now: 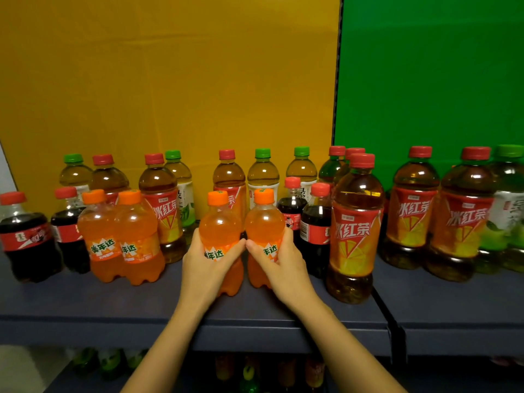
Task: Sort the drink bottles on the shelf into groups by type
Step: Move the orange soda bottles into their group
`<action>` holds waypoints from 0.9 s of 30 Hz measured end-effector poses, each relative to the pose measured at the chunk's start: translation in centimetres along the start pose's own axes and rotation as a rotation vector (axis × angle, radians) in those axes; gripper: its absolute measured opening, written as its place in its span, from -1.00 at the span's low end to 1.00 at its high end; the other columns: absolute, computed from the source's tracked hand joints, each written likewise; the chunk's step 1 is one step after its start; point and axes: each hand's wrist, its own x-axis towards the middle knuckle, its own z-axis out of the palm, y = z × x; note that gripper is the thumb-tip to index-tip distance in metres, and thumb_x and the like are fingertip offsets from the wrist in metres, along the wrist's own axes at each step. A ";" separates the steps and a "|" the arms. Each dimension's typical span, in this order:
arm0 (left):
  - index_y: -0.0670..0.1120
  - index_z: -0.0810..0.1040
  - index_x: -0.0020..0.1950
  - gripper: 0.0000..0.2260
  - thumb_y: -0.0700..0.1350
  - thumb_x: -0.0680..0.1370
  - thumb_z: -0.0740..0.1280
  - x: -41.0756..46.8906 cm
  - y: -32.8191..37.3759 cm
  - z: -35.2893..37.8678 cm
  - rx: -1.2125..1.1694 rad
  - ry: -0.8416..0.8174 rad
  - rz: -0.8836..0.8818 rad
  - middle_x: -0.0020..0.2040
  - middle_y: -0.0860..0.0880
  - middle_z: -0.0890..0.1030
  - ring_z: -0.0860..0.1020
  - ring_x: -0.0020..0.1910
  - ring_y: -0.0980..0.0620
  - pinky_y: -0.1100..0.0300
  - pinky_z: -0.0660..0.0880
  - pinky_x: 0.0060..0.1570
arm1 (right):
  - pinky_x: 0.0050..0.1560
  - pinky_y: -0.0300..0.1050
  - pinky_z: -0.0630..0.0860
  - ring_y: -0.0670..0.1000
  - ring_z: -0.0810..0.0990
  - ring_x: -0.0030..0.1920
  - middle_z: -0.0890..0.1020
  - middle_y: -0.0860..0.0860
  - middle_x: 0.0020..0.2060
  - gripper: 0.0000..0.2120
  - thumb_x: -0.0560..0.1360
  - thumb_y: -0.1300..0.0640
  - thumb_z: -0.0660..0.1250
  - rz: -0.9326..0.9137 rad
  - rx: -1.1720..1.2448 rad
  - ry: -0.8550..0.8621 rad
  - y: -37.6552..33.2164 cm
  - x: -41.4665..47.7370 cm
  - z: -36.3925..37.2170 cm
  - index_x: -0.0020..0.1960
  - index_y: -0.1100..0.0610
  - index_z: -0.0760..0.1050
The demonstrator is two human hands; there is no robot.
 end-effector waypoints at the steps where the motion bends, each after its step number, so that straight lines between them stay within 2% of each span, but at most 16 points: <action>1: 0.26 0.40 0.04 -0.54 0.21 0.22 0.49 -0.2 0.1 -0.1 -0.007 -0.005 0.004 -0.02 0.23 0.56 0.54 -0.10 0.41 0.36 0.43 -0.10 | 0.18 0.00 0.49 -0.07 0.53 0.14 0.52 -0.12 0.14 -0.45 0.40 -0.25 0.30 0.005 0.024 -0.004 0.0 -0.2 -0.1 0.27 -0.05 0.24; 4: 0.26 0.42 0.09 -0.47 0.28 0.18 0.47 -1.0 0.5 -0.1 -0.034 -0.016 0.019 0.02 0.20 0.58 0.56 -0.04 0.33 0.31 0.46 -0.05 | 0.12 -0.04 0.53 -0.12 0.57 0.07 0.56 -0.14 0.06 -0.49 0.36 -0.30 0.30 0.009 0.110 0.025 -0.4 -1.5 -0.4 0.18 -0.07 0.31; 6: 0.24 0.44 0.08 -0.47 0.27 0.15 0.43 -1.7 1.0 0.1 -0.070 -0.026 0.033 -0.01 0.18 0.61 0.57 -0.04 0.29 0.28 0.47 -0.06 | 0.07 -0.07 0.56 -0.16 0.58 0.02 0.58 -0.16 0.02 -0.45 0.28 -0.39 0.29 0.005 0.137 0.047 -0.8 -2.9 -1.1 0.15 -0.14 0.32; 8: 0.23 0.45 0.06 -0.49 0.25 0.14 0.42 -2.3 2.0 0.5 -0.105 -0.028 0.057 -0.05 0.22 0.62 0.59 -0.05 0.26 0.27 0.47 -0.07 | 0.05 -0.11 0.57 -0.17 0.59 0.00 0.59 -0.14 0.02 -0.45 0.27 -0.39 0.31 0.000 0.160 0.056 -1.4 -4.2 -2.4 0.14 -0.14 0.34; 11: 0.21 0.47 0.03 -0.51 0.24 0.14 0.41 -2.8 4.0 1.7 -0.131 -0.074 0.098 -0.06 0.29 0.62 0.59 -0.07 0.26 0.32 0.48 -0.12 | 0.05 -0.13 0.57 -0.18 0.59 0.01 0.59 -0.15 0.02 -0.44 0.22 -0.36 0.33 0.006 0.226 0.091 -2.0 -5.4 -4.7 0.13 -0.15 0.35; 14: 0.20 0.48 0.02 -0.54 0.19 0.16 0.46 -3.2 6.0 3.5 -0.146 -0.173 0.131 -0.08 0.30 0.62 0.59 -0.09 0.29 0.45 0.48 -0.19 | 0.06 -0.12 0.56 -0.17 0.60 0.02 0.61 -0.14 0.02 -0.40 0.21 -0.39 0.36 0.002 0.270 0.163 -2.3 -6.3 -7.3 0.16 -0.16 0.37; 16: 0.19 0.49 0.01 -0.57 0.13 0.20 0.52 -3.7 7.1 5.2 -0.172 -0.231 0.146 -0.10 0.30 0.62 0.59 -0.11 0.30 0.50 0.46 -0.21 | 0.05 -0.07 0.58 -0.16 0.63 -0.03 0.64 -0.11 -0.03 -0.40 0.17 -0.35 0.36 0.010 0.284 0.209 -2.3 -6.8 -9.4 0.13 -0.11 0.40; 18: 0.18 0.48 0.02 -0.56 0.15 0.22 0.54 -4.3 8.0 7.0 -0.200 -0.283 0.153 -0.10 0.31 0.62 0.59 -0.11 0.31 0.50 0.47 -0.20 | 0.02 -0.09 0.58 -0.16 0.64 -0.05 0.65 -0.10 -0.05 -0.46 0.17 -0.28 0.35 0.009 0.280 0.243 -2.2 -7.3 -11.7 0.09 -0.11 0.41; 21: 0.16 0.50 0.06 -0.49 0.23 0.14 0.44 -5.3 9.0 10.0 -0.244 -0.339 0.154 -0.07 0.23 0.63 0.61 -0.11 0.24 0.38 0.53 -0.15 | -0.05 -0.18 0.57 -0.17 0.63 -0.04 0.65 -0.11 -0.05 -0.48 0.18 -0.23 0.36 0.014 0.281 0.315 -1.7 -8.1 -15.1 0.10 -0.10 0.41; 25: 0.12 0.50 0.04 -0.48 0.23 0.13 0.42 -6.7 10.3 14.4 -0.285 -0.387 0.178 -0.10 0.23 0.63 0.61 -0.14 0.24 0.43 0.48 -0.20 | -0.07 -0.23 0.55 -0.19 0.62 -0.06 0.64 -0.11 -0.06 -0.52 0.18 -0.23 0.34 0.027 0.228 0.424 -0.7 -9.1 -19.8 0.05 -0.12 0.41; 27: 0.12 0.50 0.06 -0.48 0.23 0.14 0.42 -7.4 11.0 16.7 -0.290 -0.405 0.188 -0.08 0.22 0.63 0.60 -0.10 0.23 0.42 0.49 -0.17 | -0.13 -0.30 0.54 -0.22 0.62 -0.09 0.64 -0.12 -0.09 -0.54 0.17 -0.22 0.34 0.031 0.217 0.463 -0.2 -9.6 -22.2 0.04 -0.12 0.42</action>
